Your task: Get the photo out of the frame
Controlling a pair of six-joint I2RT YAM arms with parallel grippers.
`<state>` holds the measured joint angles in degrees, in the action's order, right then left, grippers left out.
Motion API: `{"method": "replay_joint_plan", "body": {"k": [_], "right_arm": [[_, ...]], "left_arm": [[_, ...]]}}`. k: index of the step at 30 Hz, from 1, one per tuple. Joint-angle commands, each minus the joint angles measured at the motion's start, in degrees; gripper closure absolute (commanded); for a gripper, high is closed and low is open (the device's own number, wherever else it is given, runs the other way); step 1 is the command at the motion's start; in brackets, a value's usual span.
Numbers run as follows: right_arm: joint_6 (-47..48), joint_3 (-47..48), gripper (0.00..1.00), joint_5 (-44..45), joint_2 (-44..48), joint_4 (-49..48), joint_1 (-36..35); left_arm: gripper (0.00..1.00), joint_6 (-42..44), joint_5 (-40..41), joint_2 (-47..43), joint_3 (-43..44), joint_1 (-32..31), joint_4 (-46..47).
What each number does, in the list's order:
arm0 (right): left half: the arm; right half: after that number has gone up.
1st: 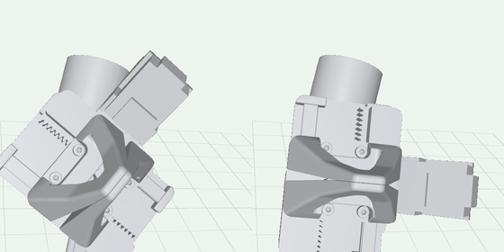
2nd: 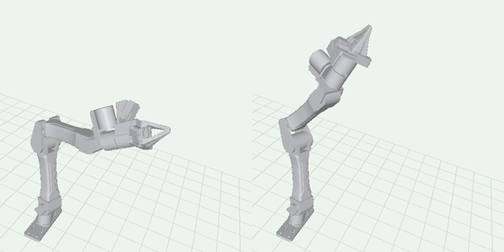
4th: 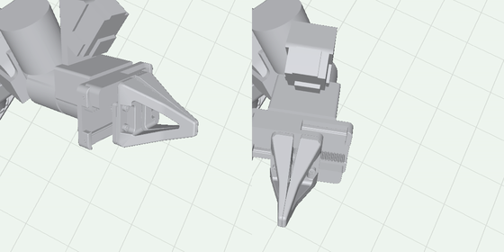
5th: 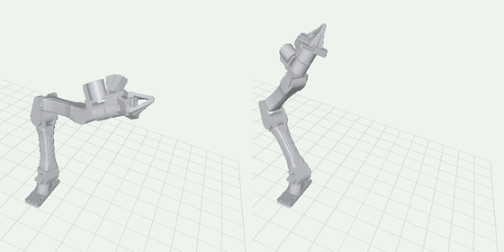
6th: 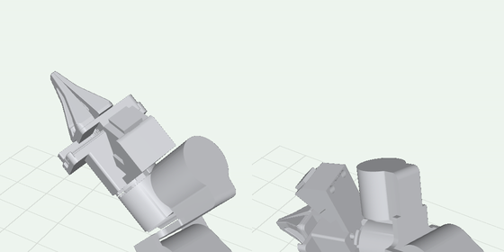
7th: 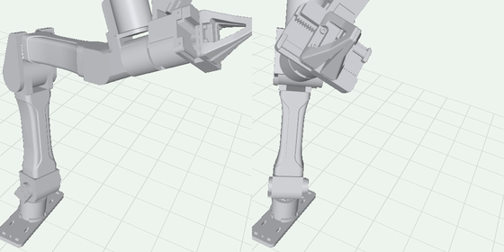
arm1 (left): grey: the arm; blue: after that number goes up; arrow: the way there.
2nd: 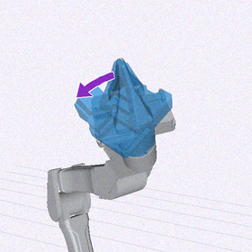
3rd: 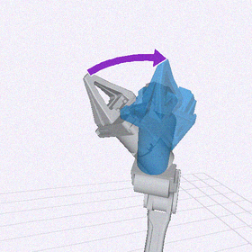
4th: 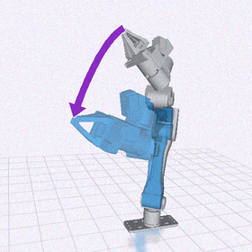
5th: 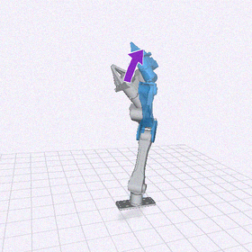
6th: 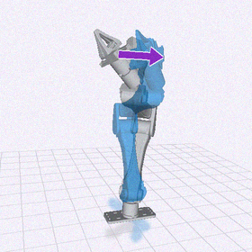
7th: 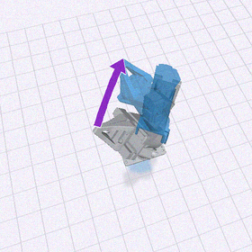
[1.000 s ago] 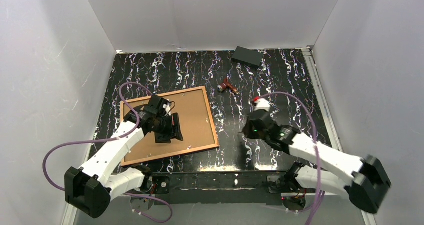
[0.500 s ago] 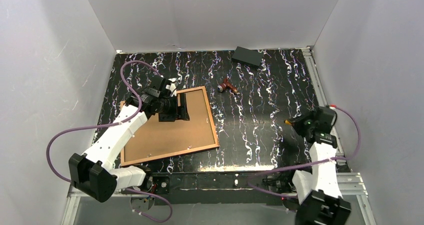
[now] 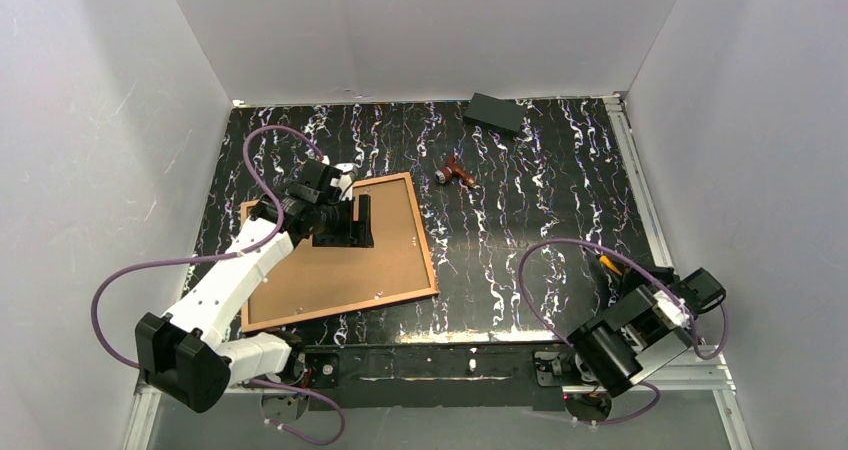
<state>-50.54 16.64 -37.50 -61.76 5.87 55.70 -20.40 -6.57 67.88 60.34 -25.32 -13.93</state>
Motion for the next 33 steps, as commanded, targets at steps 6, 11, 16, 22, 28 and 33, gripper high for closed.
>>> {"method": "replay_joint_plan", "body": {"k": [6,11,16,22,28,33], "right_arm": [[2.42,-3.1,0.85,-3.26,-4.48,-4.24,3.79],[3.43,-2.1,0.52,2.41,-0.12,2.93,4.03],[5.07,-1.69,0.39,5.42,2.69,7.26,4.0],[7.49,0.07,0.28,6.55,5.51,11.88,4.0],[11.06,2.66,0.22,6.19,9.73,15.8,3.82],[14.79,6.72,0.21,7.61,14.17,21.14,-0.17]], "left_arm": [[0.32,1.24,0.85,-2.38,-1.58,0.01,-3.38],[0.32,1.09,0.77,-3.03,-1.79,0.01,-3.38],[0.32,0.74,0.22,-3.5,-1.8,0.01,-3.3],[0.32,0.54,-0.06,-4.06,-1.83,0.01,-3.2],[0.32,0.04,-0.87,-4.16,-1.86,0.01,-3.11],[0.32,-0.5,-1.81,-4.42,-1.99,0.05,-2.8]]}}
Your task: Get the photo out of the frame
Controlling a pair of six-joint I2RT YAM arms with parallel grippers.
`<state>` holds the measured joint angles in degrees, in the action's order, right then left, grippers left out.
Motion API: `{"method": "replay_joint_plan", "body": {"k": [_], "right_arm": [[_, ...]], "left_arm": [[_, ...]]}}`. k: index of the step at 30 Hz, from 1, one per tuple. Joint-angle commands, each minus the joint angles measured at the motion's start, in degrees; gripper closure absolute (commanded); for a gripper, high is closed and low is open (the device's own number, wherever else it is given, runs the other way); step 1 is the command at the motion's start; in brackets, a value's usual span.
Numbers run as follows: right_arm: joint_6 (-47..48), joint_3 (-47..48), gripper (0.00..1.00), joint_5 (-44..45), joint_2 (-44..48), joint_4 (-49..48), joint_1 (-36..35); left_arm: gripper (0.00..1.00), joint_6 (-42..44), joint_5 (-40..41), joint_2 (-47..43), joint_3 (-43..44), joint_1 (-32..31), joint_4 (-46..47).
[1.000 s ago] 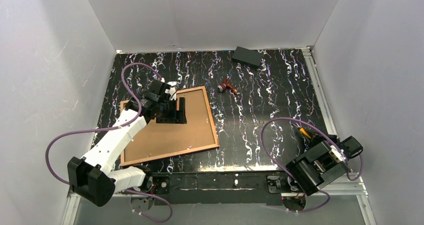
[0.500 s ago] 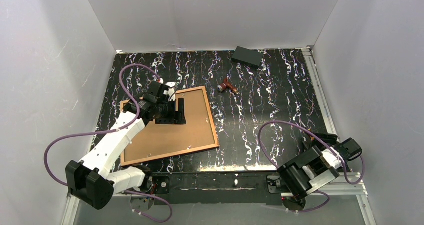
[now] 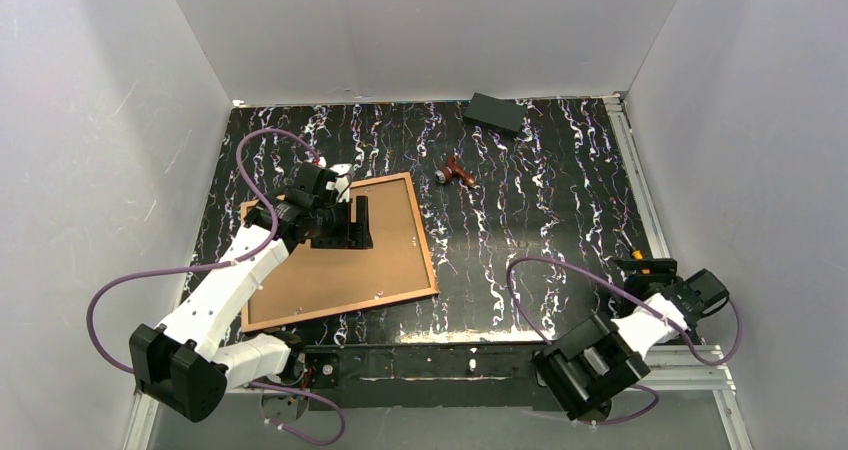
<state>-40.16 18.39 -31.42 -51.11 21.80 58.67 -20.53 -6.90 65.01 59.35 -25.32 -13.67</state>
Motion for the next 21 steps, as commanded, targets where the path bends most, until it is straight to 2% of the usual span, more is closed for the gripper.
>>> {"method": "replay_joint_plan", "body": {"k": [1,8,15,21], "right_arm": [[4.47,5.65,0.2,2.51,4.7,5.99,-5.06],[1.38,8.81,0.17,11.75,9.14,6.31,-23.62],[4.5,15.3,0.16,20.49,0.83,5.19,-46.41],[5.99,17.89,0.16,26.13,-3.4,2.78,-61.75]], "left_arm": [[0.32,-0.49,-1.68,-1.42,-1.05,0.01,-2.99],[0.32,-0.65,-1.74,-0.68,-1.39,0.01,-2.74],[0.32,-0.65,-1.39,-0.17,-1.61,0.01,-2.64],[0.32,-0.56,-1.02,0.46,-1.69,0.01,-2.75]]}}
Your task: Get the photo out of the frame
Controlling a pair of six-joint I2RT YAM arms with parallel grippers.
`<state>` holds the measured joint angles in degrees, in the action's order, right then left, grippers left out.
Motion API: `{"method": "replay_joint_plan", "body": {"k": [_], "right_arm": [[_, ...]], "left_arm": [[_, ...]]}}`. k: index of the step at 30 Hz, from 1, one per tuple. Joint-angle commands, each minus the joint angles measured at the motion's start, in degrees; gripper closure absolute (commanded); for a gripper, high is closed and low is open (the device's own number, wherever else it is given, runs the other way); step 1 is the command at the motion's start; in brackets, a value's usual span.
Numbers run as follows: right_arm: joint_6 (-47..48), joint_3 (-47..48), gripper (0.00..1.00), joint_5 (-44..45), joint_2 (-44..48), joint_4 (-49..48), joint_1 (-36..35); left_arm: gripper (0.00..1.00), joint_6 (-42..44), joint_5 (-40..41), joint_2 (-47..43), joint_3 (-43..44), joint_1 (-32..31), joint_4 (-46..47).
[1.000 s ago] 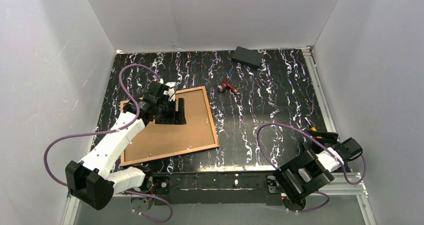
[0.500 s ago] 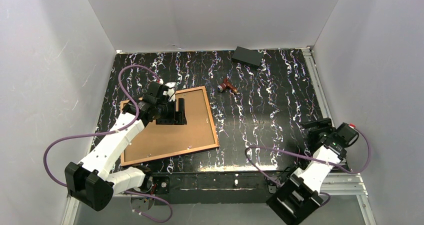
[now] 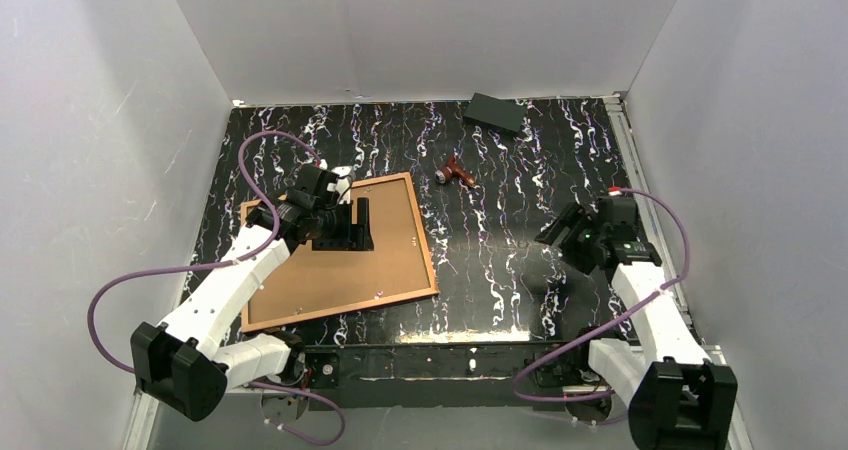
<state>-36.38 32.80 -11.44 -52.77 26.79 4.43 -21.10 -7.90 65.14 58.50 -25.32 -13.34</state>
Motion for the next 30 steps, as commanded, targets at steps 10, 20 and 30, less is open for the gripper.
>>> {"method": "replay_joint_plan", "body": {"k": [10,20,30], "right_arm": [[15.6,12.25,0.17,13.68,-11.03,-3.0,-32.43],[40.37,20.49,0.22,18.04,-22.96,-10.28,-70.06],[54.13,28.5,0.3,16.24,-41.32,-18.41,-75.79]], "left_arm": [[0.32,-0.12,1.04,0.13,-0.93,0.02,-3.22],[0.12,-17.29,18.3,-7.19,-1.31,0.1,-22.24],[0.02,-29.88,19.93,-11.13,1.63,1.03,-43.55]]}}
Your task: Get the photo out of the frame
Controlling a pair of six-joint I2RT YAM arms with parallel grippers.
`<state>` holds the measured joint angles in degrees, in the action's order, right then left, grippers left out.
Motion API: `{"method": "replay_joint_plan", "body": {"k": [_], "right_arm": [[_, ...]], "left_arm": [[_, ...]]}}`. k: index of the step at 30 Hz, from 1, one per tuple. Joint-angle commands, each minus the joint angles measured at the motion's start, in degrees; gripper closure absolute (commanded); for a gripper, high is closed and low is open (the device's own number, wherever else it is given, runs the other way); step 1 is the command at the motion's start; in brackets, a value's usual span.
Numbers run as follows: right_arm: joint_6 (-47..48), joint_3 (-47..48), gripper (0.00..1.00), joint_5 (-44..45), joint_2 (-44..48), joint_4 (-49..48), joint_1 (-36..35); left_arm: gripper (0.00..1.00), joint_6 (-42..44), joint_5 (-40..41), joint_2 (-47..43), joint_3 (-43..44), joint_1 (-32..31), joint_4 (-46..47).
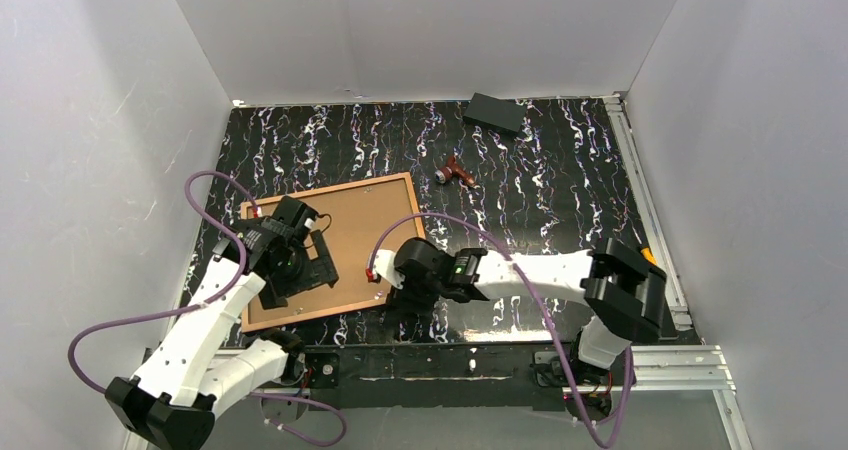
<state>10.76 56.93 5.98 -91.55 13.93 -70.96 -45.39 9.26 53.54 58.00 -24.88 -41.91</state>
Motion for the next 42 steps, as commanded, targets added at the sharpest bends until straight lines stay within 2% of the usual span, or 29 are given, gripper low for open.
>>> {"method": "replay_joint_plan", "body": {"k": [1,7,10,14,17,20,26,31,34,36,39,41,42], "right_arm": [[7.71,5.09,0.3,-2.26,-3.63,-5.7,-0.45],[7.94,6.94,0.39,-7.64,-7.51,-5.32,-1.34],[7.12,5.75,0.43,-7.25,-7.72,-5.94,-2.16],[5.66,3.21,0.44,-6.89,-7.63,-9.08,-2.68],[4.87,2.03,0.46,-4.93,-8.59,-11.47,-2.93],[4.08,0.55,0.5,-2.88,-9.54,-14.16,-3.04],[2.95,-2.44,0.57,1.42,-10.29,-18.3,-3.05],[2.74,-2.07,0.79,4.76,-11.04,-17.57,-3.05],[2.4,-2.57,0.91,3.68,-9.33,-17.35,-3.05],[2.13,-2.83,0.97,1.75,-7.42,-17.07,-3.01],[2.23,-2.5,0.99,-1.67,-5.0,-15.88,-2.96],[2.38,-1.51,0.99,-3.53,-4.12,-14.19,-2.98],[2.41,-1.07,0.99,-4.2,-3.73,-14.04,-2.98]], "left_arm": [[0.02,-6.75,2.8,0.92,2.68,0.78,-16.19],[0.02,-15.72,2.64,6.52,6.94,1.8,-24.26],[0.02,-21.43,2.64,6.3,6.1,2.6,-25.23],[0.02,-28.53,1.17,1.65,1.07,3.42,-21.91],[0.02,-28.8,0.16,-2.06,-2.48,3.44,-15.75],[0.02,-28.28,2.13,-4.78,-4.38,3.53,-13.92],[0.02,-16.47,7.51,-7.99,-4.84,3.5,-11.28],[0.02,-2.72,3.67,-13.47,-6.51,3.52,-4.6],[0.02,4.56,-0.01,-17.7,-7.13,3.53,-0.32],[0.03,7.43,-0.56,-19.92,-6.74,3.53,0.53],[0.03,9.98,1.47,-22.6,-5.55,3.45,0.46],[0.02,9.48,5.76,-23.34,-4.0,3.53,-1.24],[0.02,6.62,10.33,-23.03,-2.76,3.47,-3.15]]}}
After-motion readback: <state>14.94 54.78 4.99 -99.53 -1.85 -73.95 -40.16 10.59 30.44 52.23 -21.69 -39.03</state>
